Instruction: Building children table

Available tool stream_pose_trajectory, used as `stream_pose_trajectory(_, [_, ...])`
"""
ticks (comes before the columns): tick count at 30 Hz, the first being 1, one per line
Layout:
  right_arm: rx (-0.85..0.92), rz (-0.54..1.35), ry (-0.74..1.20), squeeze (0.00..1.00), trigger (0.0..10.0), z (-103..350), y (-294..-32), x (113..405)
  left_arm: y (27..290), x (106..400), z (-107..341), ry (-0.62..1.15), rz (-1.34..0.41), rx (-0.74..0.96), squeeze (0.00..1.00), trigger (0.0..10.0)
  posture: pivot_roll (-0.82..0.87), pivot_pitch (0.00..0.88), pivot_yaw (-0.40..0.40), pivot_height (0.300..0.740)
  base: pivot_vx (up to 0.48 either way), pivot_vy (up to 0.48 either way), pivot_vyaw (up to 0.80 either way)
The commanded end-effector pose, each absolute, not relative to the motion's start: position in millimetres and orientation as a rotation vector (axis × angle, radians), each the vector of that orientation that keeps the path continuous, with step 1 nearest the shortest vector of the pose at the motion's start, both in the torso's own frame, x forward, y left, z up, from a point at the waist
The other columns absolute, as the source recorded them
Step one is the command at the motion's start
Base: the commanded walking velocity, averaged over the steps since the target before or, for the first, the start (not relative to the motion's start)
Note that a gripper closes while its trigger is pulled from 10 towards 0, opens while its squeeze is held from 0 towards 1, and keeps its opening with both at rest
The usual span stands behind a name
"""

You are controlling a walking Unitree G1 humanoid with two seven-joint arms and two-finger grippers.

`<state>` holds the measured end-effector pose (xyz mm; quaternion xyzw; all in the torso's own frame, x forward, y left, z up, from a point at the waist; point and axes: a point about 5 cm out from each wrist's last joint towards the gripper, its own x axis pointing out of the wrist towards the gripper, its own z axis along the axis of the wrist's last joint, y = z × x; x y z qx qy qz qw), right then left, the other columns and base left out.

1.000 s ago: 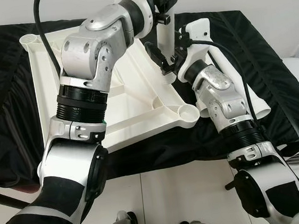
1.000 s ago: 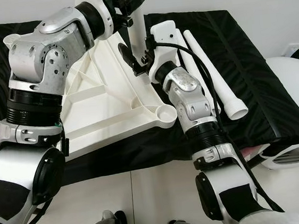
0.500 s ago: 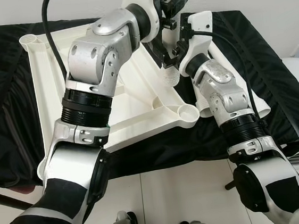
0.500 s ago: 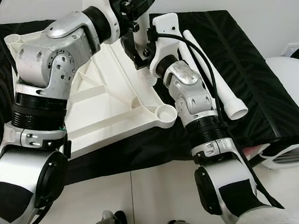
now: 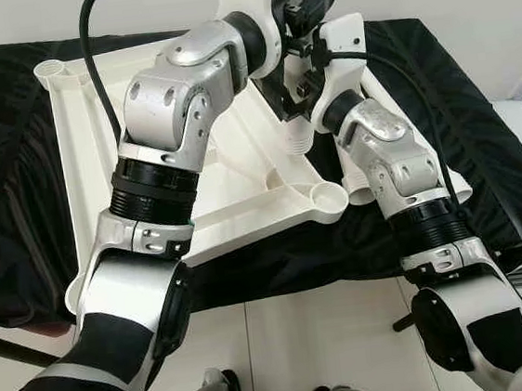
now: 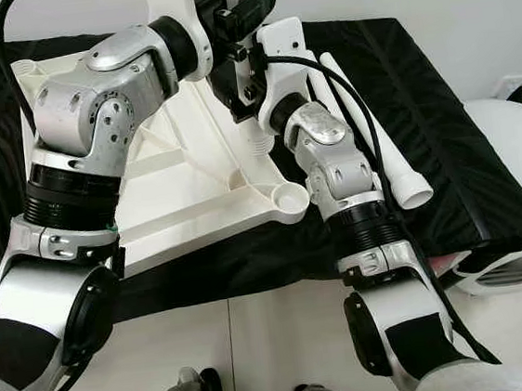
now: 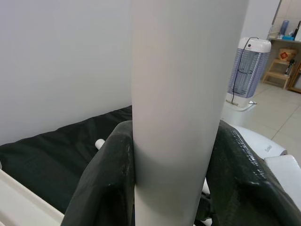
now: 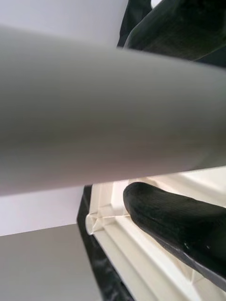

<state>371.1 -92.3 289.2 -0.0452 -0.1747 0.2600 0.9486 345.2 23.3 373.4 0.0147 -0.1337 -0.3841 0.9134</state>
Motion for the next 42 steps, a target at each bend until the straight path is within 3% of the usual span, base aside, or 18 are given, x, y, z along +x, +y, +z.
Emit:
stream_pose_trajectory(1, [-0.118, 0.532, -0.333, 0.0, 10.0, 285, -92, 370, 19, 339, 380, -0.32, -0.837, 0.059, 0.0, 10.0, 0.03, 0.125, -0.025, 0.74, 0.0, 0.0, 0.0])
stream_pose_trajectory(7, [-0.128, 0.533, -0.327, 0.0, 9.9, 285, -93, 369, 19, 339, 380, -0.321, -0.838, 0.059, 0.0, 10.0, 0.02, 0.129, -0.023, 0.74, 0.0, 0.0, 0.0])
stream_pose_trajectory(8, [-0.127, 0.534, -0.328, 0.0, 8.5, 285, -93, 369, 19, 339, 380, -0.321, -0.838, 0.06, 0.0, 10.0, 0.02, 0.129, -0.025, 0.74, 0.0, 0.0, 0.0])
stream_pose_trajectory(9, [-0.125, 0.536, -0.328, 0.0, 3.5, 286, -93, 369, 19, 339, 380, -0.321, -0.839, 0.059, 0.0, 10.0, 0.02, 0.13, -0.025, 0.74, 0.0, 0.0, 0.0])
stream_pose_trajectory(11, [-0.125, 0.536, -0.328, 0.0, 3.5, 286, -93, 369, 19, 339, 380, -0.321, -0.839, 0.059, 0.0, 10.0, 0.02, 0.13, -0.025, 0.74, 0.0, 0.0, 0.0])
stream_pose_trajectory(12, [-0.125, 0.537, -0.33, 0.0, 0.5, 287, -92, 368, 19, 339, 380, -0.321, -0.84, 0.059, 0.0, 10.0, 0.02, 0.132, -0.026, 0.74, 0.0, 0.0, 0.0])
stream_pose_trajectory(14, [-0.121, 0.551, -0.333, 0.0, 0.0, 288, -91, 367, 19, 340, 380, -0.322, -0.84, 0.058, 0.0, 10.0, 0.03, 0.132, -0.026, 0.74, 0.0, 0.0, 0.0])
stream_pose_trajectory(26, [-0.124, 0.542, -0.327, 0.0, 0.0, 296, -90, 364, 16, 335, 379, -0.34, -0.86, 0.079, 0.0, 10.0, 0.02, 0.138, -0.026, 0.74, 0.0, 0.0, 0.0])
stream_pose_trajectory(27, [-0.131, 0.521, -0.312, 0.0, 1.8, 294, -92, 365, 14, 332, 379, -0.344, -0.882, 0.074, 0.0, 10.0, 0.02, 0.139, -0.025, 0.74, 0.0, 0.0, 0.0])
stream_pose_trajectory(28, [-0.136, 0.505, -0.302, 0.0, 1.8, 293, -93, 367, 12, 330, 379, -0.347, -0.897, 0.07, 0.0, 10.0, 0.02, 0.139, -0.025, 0.74, 0.0, 0.0, 0.0])
stream_pose_trajectory(29, [-0.13, 0.491, -0.295, 0.0, 10.0, 292, -95, 368, 12, 329, 378, -0.343, -0.91, 0.053, 1.0, 10.0, 0.02, 0.14, -0.026, 0.74, 0.0, 0.0, 0.0])
stream_pose_trajectory(35, [-0.129, 0.486, -0.299, 0.0, 10.0, 292, -96, 369, 13, 329, 377, -0.336, -0.919, 0.03, 1.0, 10.0, 0.02, 0.139, -0.026, 0.74, 0.0, 0.0, 0.0])
stream_pose_trajectory(42, [-0.076, 0.427, -0.269, 0.0, 10.0, 283, -107, 373, 26, 327, 385, -0.307, -0.963, -0.12, 1.0, 10.0, 0.02, 0.131, -0.025, 0.74, 0.0, 0.0, 0.0])
